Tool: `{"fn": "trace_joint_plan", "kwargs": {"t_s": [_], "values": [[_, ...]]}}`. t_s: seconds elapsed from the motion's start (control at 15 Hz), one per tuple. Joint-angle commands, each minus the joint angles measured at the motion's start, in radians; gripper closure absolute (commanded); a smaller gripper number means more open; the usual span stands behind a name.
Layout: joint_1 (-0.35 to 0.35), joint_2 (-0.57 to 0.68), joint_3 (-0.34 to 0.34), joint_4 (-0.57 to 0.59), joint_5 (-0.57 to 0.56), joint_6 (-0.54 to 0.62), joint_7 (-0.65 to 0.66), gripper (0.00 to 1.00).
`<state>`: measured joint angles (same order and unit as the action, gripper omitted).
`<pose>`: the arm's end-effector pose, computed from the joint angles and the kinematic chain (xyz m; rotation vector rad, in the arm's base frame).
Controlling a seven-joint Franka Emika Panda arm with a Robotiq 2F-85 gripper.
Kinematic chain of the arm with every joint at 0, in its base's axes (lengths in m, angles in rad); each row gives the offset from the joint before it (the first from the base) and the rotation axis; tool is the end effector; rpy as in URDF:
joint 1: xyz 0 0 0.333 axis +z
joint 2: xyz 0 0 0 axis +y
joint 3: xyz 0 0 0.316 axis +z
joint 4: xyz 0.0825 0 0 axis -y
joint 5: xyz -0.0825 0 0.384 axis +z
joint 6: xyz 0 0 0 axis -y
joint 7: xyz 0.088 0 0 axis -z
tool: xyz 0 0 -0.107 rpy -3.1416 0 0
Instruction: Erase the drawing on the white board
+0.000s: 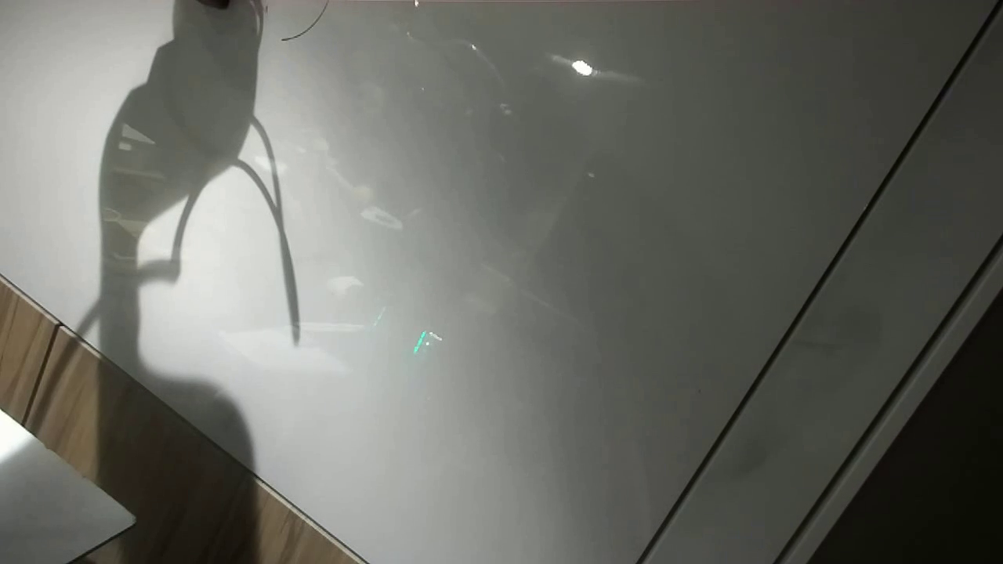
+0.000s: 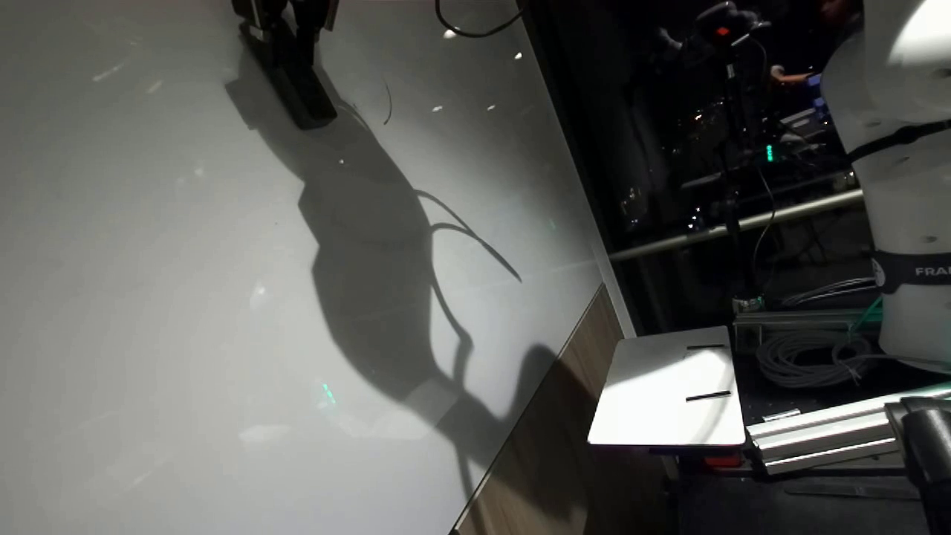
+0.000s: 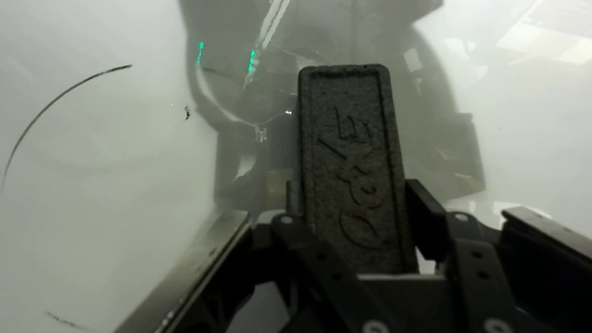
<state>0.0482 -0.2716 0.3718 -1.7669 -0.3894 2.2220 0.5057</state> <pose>0.4621 0.2299 0.7418 2.7664 0.0860 1.2251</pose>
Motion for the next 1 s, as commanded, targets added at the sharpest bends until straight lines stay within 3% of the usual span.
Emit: {"fn": "trace_joint_plan", "kwargs": {"t_s": [0.0, 0.33, 0.93], "values": [[-0.017, 0.034, -0.024, 0.023, -0.057, 0.042, 0.017, 0.7], [-0.046, 0.069, -0.073, 0.092, -0.064, 0.03, -0.028, 0.7], [-0.068, 0.087, -0.133, 0.198, -0.064, -0.093, -0.027, 0.7]]}}
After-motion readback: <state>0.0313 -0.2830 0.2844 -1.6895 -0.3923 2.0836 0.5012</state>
